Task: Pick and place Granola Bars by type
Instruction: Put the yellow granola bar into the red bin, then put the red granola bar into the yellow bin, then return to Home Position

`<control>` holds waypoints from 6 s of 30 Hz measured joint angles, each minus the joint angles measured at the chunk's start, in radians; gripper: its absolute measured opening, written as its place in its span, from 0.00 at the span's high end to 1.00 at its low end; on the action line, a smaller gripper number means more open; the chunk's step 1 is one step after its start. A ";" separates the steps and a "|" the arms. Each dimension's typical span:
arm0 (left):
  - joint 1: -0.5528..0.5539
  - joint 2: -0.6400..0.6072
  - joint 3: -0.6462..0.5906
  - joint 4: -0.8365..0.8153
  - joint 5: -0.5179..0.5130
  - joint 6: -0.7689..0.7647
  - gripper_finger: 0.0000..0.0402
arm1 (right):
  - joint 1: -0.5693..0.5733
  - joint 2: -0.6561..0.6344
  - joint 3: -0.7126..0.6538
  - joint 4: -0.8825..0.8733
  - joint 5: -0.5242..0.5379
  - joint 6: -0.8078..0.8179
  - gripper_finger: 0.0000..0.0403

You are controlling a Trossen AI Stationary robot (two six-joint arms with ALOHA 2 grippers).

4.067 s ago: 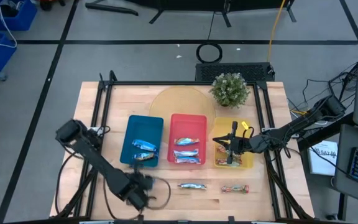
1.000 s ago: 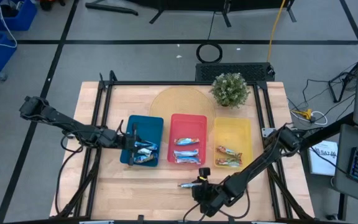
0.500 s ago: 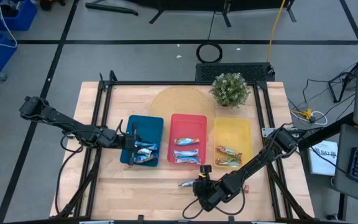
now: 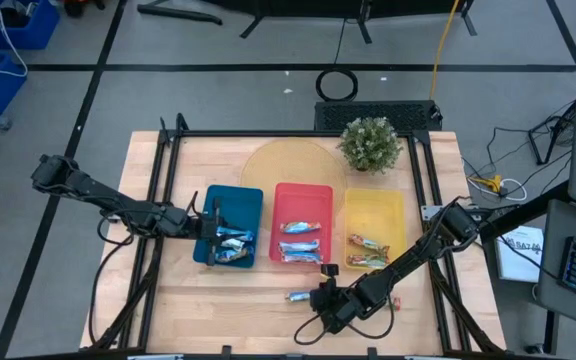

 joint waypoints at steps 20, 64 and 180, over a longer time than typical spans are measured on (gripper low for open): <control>0.000 0.000 0.000 0.016 -0.001 0.125 0.88 | -0.283 -0.278 0.127 -0.202 0.042 -0.318 0.94; 0.000 0.000 0.000 -0.002 -0.003 0.054 0.88 | 0.117 -0.340 0.125 -0.667 -0.209 0.395 0.66; 0.413 -0.088 0.000 -0.021 0.556 0.208 0.99 | -0.293 -1.728 -1.007 0.377 0.052 -0.582 1.00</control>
